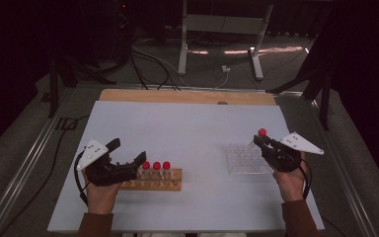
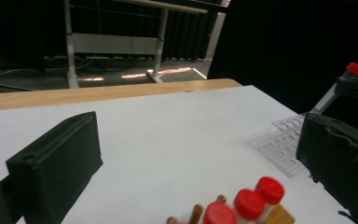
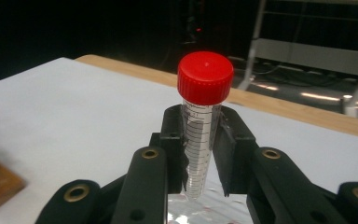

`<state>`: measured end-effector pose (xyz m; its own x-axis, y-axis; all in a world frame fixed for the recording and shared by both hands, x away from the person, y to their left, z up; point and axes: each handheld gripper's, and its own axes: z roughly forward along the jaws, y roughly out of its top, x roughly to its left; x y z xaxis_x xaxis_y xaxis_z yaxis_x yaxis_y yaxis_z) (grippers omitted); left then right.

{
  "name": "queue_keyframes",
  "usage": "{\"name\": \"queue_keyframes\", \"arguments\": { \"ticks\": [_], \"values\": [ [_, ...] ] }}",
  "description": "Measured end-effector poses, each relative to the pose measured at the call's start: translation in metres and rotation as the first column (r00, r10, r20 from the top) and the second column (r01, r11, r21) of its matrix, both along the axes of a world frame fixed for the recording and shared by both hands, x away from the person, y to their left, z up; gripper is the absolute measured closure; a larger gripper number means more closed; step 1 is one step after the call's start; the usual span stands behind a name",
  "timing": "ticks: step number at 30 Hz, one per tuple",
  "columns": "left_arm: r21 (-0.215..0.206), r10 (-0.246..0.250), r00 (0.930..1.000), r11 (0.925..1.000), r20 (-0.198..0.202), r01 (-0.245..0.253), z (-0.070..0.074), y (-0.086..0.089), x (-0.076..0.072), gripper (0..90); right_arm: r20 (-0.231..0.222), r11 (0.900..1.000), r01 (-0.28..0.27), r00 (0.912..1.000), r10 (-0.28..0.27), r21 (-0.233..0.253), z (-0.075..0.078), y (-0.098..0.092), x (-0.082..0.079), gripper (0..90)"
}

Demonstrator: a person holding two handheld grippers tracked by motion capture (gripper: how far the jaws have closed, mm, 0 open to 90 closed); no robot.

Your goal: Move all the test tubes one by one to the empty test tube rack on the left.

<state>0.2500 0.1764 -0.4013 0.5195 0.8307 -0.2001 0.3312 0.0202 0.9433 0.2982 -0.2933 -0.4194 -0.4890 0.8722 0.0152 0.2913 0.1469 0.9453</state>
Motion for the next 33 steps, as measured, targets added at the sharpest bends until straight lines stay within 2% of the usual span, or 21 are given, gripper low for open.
{"name": "queue_keyframes", "arguments": {
  "ticks": [6, 12, 21, 24, 29, 33],
  "values": [
    [0.013, -0.041, 0.9991, 0.9991, 0.004, 0.041, 0.007, -0.021, 0.005, 1.2, -0.012, 0.998, -0.065, 0.9978, 0.065, -0.004, 0.002, 0.014, -0.003, 74.7],
    [0.019, -0.086, 0.9962, 0.9962, 0.015, 0.086, 0.013, -0.044, 0.008, 1.4, -0.026, 0.992, -0.128, 0.9914, 0.128, -0.009, 0.002, 0.028, -0.006, 74.6],
    [0.048, -0.17, 0.9853, 0.9844, 0.014, 0.169, 0.018, -0.081, 0.014, 1.4, -0.046, 0.979, -0.205, 0.9779, 0.204, -0.014, 0.002, 0.045, -0.011, 74.6],
    [0.035, -0.187, 0.9821, 0.9818, 0.018, 0.187, 0.017, -0.091, 0.014, 1.9, -0.047, 0.975, -0.223, 0.974, 0.222, -0.023, 0.003, 0.049, -0.013, 74.6],
    [0.031, -0.21, 0.9776, 0.9772, 0.01, 0.21, 0.016, -0.103, 0.017, 2.2, -0.056, 0.969, -0.248, 0.9674, 0.247, -0.009, 0.003, 0.053, -0.015, 74.6],
    [0.037, -0.226, 0.9741, 0.9735, 0.006, 0.226, 0.016, -0.112, 0.018, 2.2, -0.056, 0.962, -0.271, 0.9613, 0.27, -0.019, 0.003, 0.059, -0.017, 74.6]
  ]
}}
